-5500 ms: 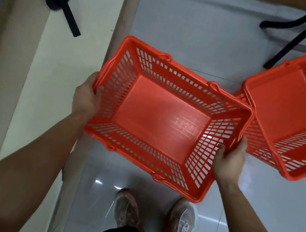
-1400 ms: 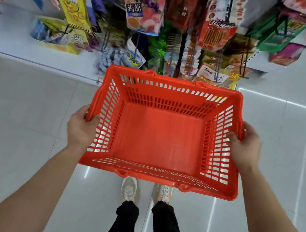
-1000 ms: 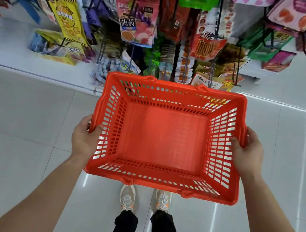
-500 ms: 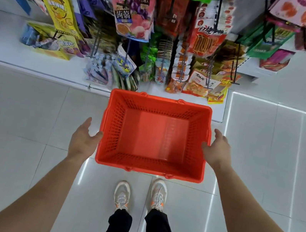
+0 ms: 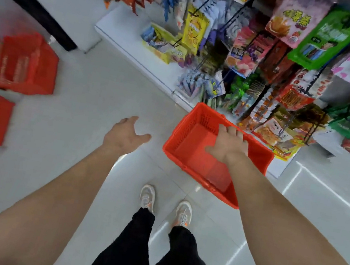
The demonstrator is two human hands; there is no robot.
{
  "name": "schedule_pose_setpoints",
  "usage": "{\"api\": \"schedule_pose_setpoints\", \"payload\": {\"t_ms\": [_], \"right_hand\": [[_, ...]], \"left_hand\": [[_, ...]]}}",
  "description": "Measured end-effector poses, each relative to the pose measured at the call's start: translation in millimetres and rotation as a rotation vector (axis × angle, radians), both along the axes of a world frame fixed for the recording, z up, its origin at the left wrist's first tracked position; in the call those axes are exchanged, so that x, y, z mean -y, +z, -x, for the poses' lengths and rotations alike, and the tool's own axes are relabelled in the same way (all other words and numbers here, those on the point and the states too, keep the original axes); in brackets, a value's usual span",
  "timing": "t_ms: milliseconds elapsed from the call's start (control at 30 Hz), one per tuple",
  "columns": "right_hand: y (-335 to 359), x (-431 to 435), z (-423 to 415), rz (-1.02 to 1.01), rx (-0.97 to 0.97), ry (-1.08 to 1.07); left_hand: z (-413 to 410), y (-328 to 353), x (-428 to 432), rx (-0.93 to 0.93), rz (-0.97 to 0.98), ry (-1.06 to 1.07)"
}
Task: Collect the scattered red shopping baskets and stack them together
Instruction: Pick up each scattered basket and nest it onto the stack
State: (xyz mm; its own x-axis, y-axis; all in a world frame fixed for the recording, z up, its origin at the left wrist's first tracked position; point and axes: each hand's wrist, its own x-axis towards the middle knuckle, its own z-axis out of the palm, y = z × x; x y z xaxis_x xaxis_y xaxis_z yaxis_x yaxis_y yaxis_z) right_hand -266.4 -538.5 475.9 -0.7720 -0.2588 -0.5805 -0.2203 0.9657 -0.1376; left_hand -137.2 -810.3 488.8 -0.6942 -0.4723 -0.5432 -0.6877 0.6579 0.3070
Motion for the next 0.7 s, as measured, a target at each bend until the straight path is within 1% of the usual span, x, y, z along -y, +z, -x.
{"api": "schedule_pose_setpoints", "payload": {"t_ms": [200,400,567,700], "right_hand": [[58.0,138.5,-39.7,0.034,-0.043,0.371],[106.3,301.5,-114.0,0.106,-0.073,0.724],[128.9,437.5,-189.6,0.162,-0.117,0.923],[139.2,545.3,-248.1,0.178,-0.122,1.008]], "left_hand": [[-121.7,55.6,68.8,0.033,0.118,0.257],[-240.7,90.5,152.4,-0.007,0.165,0.565],[-330.7,103.3,233.7,-0.072,0.181,0.792],[-397.3,109.0,308.2,-0.105,0.189,0.931]]}}
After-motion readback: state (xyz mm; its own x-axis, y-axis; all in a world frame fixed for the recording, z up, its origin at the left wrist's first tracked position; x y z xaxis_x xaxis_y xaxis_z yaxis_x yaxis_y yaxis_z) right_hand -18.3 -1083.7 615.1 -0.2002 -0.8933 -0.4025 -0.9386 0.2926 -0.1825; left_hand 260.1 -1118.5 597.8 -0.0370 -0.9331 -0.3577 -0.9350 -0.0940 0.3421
